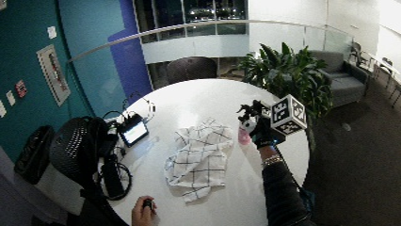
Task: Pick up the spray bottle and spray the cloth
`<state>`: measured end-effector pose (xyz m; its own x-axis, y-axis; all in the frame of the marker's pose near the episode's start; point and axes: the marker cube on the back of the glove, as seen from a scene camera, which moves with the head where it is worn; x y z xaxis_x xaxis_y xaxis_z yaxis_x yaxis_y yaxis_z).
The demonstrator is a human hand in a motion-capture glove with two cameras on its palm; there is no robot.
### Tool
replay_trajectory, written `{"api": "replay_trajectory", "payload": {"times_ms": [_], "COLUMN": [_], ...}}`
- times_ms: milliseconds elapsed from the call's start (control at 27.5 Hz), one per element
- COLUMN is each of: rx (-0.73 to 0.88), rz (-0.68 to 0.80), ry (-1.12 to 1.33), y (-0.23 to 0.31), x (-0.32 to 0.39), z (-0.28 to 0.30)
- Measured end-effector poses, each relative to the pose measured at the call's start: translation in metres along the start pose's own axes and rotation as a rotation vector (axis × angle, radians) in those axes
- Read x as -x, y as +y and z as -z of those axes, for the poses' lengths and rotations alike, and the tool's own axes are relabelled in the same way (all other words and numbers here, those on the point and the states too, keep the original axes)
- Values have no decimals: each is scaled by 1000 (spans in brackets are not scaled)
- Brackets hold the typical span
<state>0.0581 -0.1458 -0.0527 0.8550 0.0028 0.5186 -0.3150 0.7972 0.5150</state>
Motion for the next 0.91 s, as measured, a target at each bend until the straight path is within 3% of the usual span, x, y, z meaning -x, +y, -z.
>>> {"api": "replay_trajectory", "payload": {"times_ms": [399,581,907], "rx": [93,109,-13], "rz": [-55,-12,86], "ry": [-355,-433,-433], "y": [-4,-9,-14], "x": [-17,-13,-7], "z": [-25,-38,-37]}}
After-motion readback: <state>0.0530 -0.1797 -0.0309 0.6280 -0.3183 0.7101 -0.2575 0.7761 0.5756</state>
